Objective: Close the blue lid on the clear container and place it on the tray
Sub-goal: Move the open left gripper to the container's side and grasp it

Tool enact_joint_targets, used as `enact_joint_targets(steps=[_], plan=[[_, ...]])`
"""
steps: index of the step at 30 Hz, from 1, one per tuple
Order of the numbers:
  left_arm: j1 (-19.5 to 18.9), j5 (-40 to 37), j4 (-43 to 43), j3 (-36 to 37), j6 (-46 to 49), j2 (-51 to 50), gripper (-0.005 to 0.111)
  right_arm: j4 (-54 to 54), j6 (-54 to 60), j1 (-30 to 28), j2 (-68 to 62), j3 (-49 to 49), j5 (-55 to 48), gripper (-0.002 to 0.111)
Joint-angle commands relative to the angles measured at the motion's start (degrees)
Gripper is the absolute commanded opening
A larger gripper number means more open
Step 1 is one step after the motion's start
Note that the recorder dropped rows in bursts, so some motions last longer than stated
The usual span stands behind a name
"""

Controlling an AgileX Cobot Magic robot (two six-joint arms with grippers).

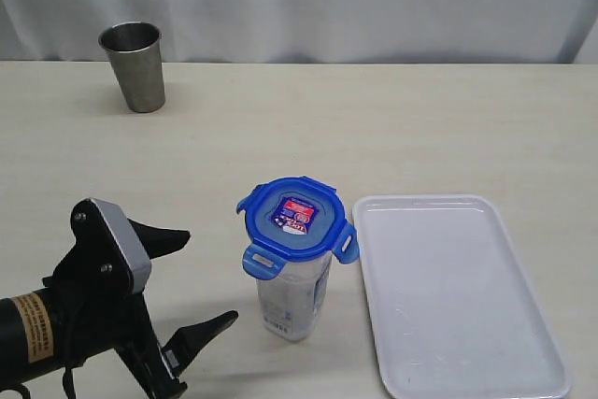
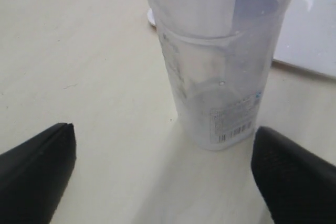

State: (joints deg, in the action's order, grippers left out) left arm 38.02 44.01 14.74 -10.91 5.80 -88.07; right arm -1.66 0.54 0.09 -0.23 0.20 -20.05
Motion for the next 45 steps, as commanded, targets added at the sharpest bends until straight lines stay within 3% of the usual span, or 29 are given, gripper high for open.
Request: enact_joint_targets(steps=[1, 8, 22, 26, 28, 36, 45], plan=[[0.03, -1.85, -1.41, -0.09, 0.23, -0.18, 0.093, 0.02, 0.15, 0.06, 0.23, -0.2, 0.29, 0.004], [0.03, -0.76, 1.73, -0.09, 0.15, -0.18, 0.104, 0.02, 0.15, 0.06, 0.23, -0.2, 0.29, 0.004], [0.03, 2.12, -1.85, -0.09, 1.89, -0.3, 0.105, 0.02, 0.15, 0.06, 0.23, -0.2, 0.29, 0.004], [0.03, 6.93, -1.74, -0.36, 1.89, -0.3, 0.105, 0.02, 0.15, 0.06, 0.23, -0.2, 0.29, 0.004], [0.03, 2.36, -2.34, -1.97, 1.43, -0.98, 0.105, 0.02, 0.15, 0.06, 0.23, -0.2, 0.29, 0.004], [0.03, 7.24, 8.81, -2.68, 1.29, -6.35, 0.105, 0.02, 0.15, 0.06, 0.23, -0.2, 0.29, 0.004], [0.03, 8.67, 8.67, -7.34, 1.3, -11.69, 0.105, 0.02, 0.15, 0.06, 0.23, -0.2, 0.29, 0.004]])
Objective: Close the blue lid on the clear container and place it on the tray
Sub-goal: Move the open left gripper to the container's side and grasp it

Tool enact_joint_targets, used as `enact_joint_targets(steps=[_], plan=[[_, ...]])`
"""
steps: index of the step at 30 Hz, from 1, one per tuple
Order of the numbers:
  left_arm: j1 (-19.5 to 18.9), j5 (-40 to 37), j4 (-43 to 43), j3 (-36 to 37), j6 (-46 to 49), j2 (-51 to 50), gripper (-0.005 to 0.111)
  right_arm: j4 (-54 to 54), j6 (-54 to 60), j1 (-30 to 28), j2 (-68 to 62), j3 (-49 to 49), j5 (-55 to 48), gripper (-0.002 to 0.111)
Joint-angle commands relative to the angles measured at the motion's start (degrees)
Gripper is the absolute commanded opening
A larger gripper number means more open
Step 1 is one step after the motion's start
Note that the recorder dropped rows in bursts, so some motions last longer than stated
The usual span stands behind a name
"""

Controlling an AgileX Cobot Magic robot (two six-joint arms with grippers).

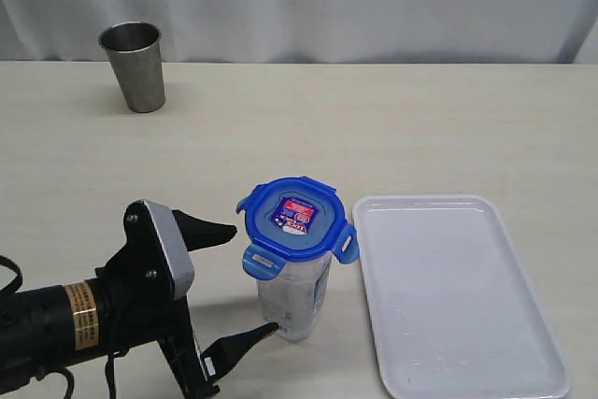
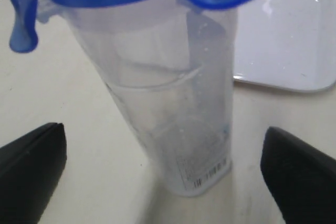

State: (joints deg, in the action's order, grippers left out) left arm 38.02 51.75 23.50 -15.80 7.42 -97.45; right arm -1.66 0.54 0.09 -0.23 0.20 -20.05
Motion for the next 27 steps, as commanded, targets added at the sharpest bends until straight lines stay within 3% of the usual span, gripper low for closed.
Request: enact_joint_targets(steps=[1, 27], plan=[[0.03, 0.93, -0.09, -3.07, -0.32, -2.99, 0.105, 0.02, 0.15, 0.06, 0.23, -0.2, 0.29, 0.004], [0.03, 1.07, -0.04, -6.75, -6.58, -5.01, 0.105, 0.02, 0.15, 0.06, 0.23, -0.2, 0.29, 0.004]])
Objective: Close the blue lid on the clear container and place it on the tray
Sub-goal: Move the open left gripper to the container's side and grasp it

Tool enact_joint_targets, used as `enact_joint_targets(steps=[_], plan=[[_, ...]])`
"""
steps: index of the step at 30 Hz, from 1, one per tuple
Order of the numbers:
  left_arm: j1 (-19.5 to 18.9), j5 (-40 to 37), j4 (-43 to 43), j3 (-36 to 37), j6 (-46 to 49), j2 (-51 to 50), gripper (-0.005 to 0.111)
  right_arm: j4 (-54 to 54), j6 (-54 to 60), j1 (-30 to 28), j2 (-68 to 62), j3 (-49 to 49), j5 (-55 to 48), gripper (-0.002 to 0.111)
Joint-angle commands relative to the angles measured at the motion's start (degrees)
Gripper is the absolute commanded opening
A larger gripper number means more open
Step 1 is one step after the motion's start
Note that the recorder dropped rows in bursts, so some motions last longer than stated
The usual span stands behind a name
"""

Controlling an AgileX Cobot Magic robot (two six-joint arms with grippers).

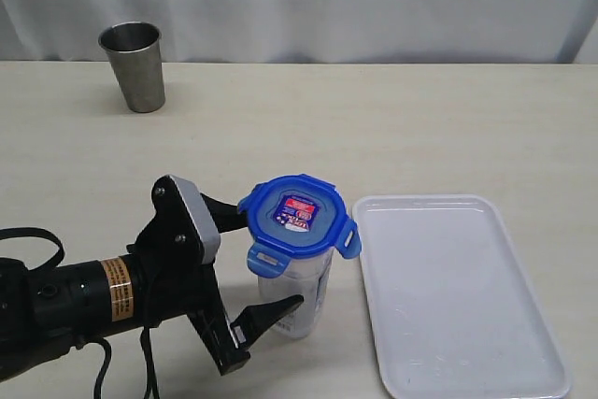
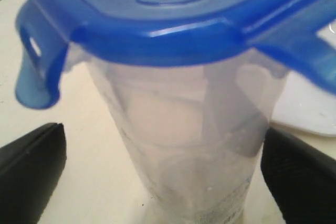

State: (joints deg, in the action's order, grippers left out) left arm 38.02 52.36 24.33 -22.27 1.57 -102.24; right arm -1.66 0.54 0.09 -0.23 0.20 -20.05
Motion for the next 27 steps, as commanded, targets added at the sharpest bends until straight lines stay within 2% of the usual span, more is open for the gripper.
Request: enact_joint_targets(steps=[1, 7, 13, 27], plan=[[0.03, 0.07, -0.29, -0.42, -1.14, -0.21, 0.105, 0.02, 0.15, 0.06, 0.23, -0.2, 0.29, 0.004], [0.03, -4.93, 0.02, -2.51, -1.57, -0.21, 0.105, 0.02, 0.15, 0.06, 0.23, -0.2, 0.29, 0.004], [0.03, -4.82, -0.09, -2.51, 4.58, -0.21, 0.105, 0.02, 0.15, 0.06, 0.23, -0.2, 0.29, 0.004], [-0.07, -2.75, -2.6, -2.56, 7.35, -0.21, 0.105, 0.02, 0.15, 0.06, 0.23, -0.2, 0.29, 0.004]])
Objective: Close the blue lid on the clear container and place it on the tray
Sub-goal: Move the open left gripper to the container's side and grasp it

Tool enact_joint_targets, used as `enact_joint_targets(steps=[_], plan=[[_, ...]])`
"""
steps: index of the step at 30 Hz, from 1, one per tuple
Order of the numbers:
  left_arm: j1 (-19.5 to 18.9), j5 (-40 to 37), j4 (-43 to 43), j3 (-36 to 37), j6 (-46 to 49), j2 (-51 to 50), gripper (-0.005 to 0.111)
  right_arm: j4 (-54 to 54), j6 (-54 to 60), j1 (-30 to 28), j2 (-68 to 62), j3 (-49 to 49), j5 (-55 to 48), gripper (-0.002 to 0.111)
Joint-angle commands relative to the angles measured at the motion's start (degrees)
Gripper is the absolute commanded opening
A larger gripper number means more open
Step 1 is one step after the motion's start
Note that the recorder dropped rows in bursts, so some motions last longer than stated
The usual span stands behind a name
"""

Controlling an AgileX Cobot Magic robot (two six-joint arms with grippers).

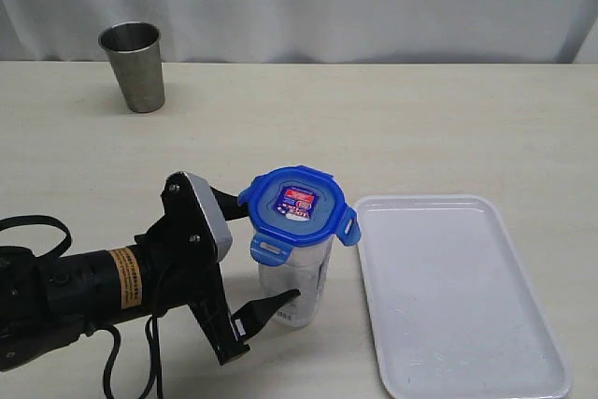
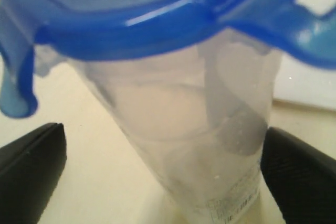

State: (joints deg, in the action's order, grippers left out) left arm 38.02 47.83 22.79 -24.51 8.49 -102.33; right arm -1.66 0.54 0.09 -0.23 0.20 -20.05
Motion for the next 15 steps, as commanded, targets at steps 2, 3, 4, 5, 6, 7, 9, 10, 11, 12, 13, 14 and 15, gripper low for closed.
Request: enact_joint_targets(steps=[2, 3, 4, 5, 6, 7, 9, 10, 11, 12, 13, 14, 15], plan=[[-0.07, 1.58, -1.07, -0.7, 0.05, -0.12, 0.105, 0.02, 0.15, 0.06, 0.23, -0.2, 0.29, 0.004], [-0.07, 0.94, -1.07, -1.05, -0.74, -0.12, 0.105, 0.02, 0.15, 0.06, 0.23, -0.2, 0.29, 0.004], [-0.07, 0.27, -1.07, -1.8, -1.84, -0.12, 0.105, 0.02, 0.15, 0.06, 0.23, -0.2, 0.29, 0.004], [-0.07, 0.01, -1.07, -2.2, -2.33, -0.12, 0.105, 0.02, 0.15, 0.06, 0.23, -0.2, 0.29, 0.004], [-0.07, -0.43, -1.07, -2.58, -2.33, -0.12, 0.105, 0.02, 0.15, 0.06, 0.23, -0.2, 0.29, 0.004], [-0.07, -0.41, -1.07, -2.86, -2.33, -0.12, 0.105, 0.02, 0.15, 0.06, 0.23, -0.2, 0.29, 0.004], [-0.07, -0.56, -1.07, -2.94, -2.33, -0.12, 0.105, 0.02, 0.15, 0.06, 0.23, -0.2, 0.29, 0.004], [-0.07, -0.56, -1.07, -2.94, -2.33, -0.12, 0.105, 0.02, 0.15, 0.06, 0.23, -0.2, 0.29, 0.004], [-0.07, -0.66, -1.07, -2.95, -2.33, -0.12, 0.105, 0.02, 0.15, 0.06, 0.23, -0.2, 0.29, 0.004], [-0.07, -0.79, -1.07, -2.95, -2.33, -0.12, 0.105, 0.02, 0.15, 0.06, 0.23, -0.2, 0.29, 0.004], [-0.07, -1.18, -0.96, -2.95, -2.33, -0.12, 0.105, 0.02, 0.15, 0.06, 0.23, -0.2, 0.29, 0.004], [-0.07, -1.68, -0.69, -2.95, -2.33, -0.12, 0.105, 0.02, 0.15, 0.06, 0.23, -0.2, 0.29, 0.004], [-0.07, -2.18, 0.19, -2.95, -2.33, -0.12, 0.105, 0.02, 0.15, 0.06, 0.23, -0.2, 0.29, 0.004]])
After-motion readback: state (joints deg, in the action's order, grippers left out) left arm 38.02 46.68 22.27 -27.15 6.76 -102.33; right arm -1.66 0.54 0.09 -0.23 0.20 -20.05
